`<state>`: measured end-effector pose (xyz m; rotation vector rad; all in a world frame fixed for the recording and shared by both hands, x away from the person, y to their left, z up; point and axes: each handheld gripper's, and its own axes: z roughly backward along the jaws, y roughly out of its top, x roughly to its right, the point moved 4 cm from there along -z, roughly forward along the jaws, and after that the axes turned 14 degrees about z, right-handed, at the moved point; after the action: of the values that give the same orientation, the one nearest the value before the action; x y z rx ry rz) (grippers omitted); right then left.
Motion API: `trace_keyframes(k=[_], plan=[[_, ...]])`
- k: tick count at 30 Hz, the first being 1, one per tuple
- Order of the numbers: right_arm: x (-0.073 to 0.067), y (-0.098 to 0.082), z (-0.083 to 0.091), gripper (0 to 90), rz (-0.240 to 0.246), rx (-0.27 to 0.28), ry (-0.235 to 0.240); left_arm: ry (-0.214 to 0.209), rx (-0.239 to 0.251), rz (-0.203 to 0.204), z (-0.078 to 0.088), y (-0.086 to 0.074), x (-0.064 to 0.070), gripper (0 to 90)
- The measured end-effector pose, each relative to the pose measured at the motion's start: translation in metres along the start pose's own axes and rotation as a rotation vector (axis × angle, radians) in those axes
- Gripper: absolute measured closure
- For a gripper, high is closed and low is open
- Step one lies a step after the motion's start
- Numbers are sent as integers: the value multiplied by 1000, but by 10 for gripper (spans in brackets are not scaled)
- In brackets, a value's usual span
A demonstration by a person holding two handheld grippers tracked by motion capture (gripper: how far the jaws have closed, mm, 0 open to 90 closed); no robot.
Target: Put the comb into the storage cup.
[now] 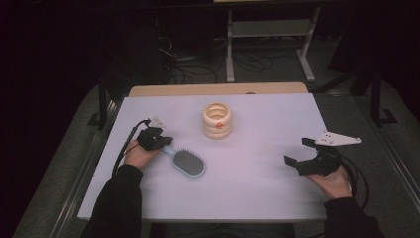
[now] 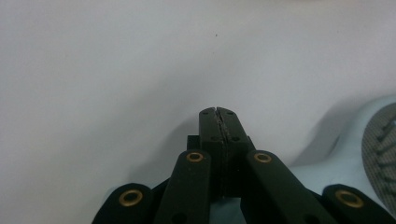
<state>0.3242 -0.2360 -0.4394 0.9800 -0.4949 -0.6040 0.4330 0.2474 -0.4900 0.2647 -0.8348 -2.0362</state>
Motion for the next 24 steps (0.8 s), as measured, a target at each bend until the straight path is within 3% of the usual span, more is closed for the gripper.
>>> trace_keyframes(k=[10, 16, 24], plan=[[0, -1, 0, 0, 0, -2, 0, -14, 22, 8, 14, -10, 2, 900], [0, -1, 0, 0, 1, -3, 1, -19, 6, -34, 16, -14, 9, 900], [0, 0, 1, 0, -2, 0, -1, -21, -4, -34, 20, -20, 12, 900]])
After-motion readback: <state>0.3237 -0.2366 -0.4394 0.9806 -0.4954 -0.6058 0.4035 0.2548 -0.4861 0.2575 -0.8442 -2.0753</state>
